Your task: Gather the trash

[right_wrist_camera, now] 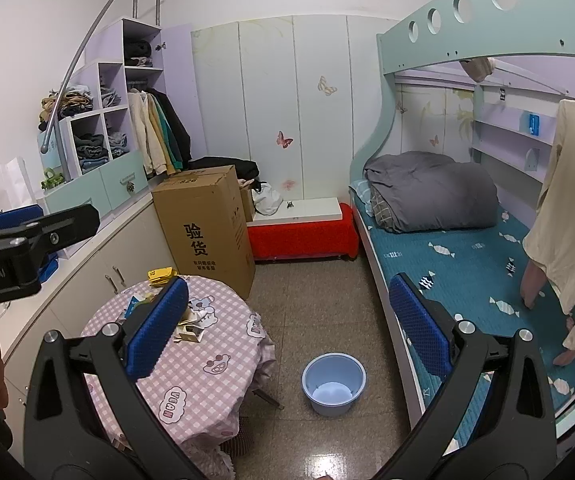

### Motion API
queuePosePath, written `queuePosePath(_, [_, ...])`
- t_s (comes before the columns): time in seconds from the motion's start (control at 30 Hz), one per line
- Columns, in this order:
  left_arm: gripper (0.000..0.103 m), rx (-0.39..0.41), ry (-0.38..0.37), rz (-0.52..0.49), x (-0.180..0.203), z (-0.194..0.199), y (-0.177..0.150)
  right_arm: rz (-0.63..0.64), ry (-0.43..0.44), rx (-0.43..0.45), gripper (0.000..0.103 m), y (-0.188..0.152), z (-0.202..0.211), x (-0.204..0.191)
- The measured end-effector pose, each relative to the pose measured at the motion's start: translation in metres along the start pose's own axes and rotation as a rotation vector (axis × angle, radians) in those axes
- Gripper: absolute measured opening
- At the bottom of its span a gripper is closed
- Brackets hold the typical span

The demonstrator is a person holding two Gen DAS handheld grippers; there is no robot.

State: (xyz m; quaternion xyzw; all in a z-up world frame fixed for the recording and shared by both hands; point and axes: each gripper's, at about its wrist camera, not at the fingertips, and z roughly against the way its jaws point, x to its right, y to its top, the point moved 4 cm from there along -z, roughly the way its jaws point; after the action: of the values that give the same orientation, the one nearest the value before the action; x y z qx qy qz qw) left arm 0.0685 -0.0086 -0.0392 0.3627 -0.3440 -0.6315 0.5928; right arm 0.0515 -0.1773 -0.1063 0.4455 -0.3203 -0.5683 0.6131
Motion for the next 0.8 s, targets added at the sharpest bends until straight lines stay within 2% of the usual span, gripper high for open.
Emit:
queuePosePath(0.57, [0.099, -0.033, 0.02, 0.0, 0.035, -0.013, 0.002, -0.034, 0.037, -0.039, 0.098, 0.0, -0.006, 0.04])
queuePosePath(0.8, [0.099, -0.069, 0.033, 0.013, 0.055, -0.025, -0.003, -0.047, 0.055, -0.064, 0.098, -0.005, -0.011, 0.063])
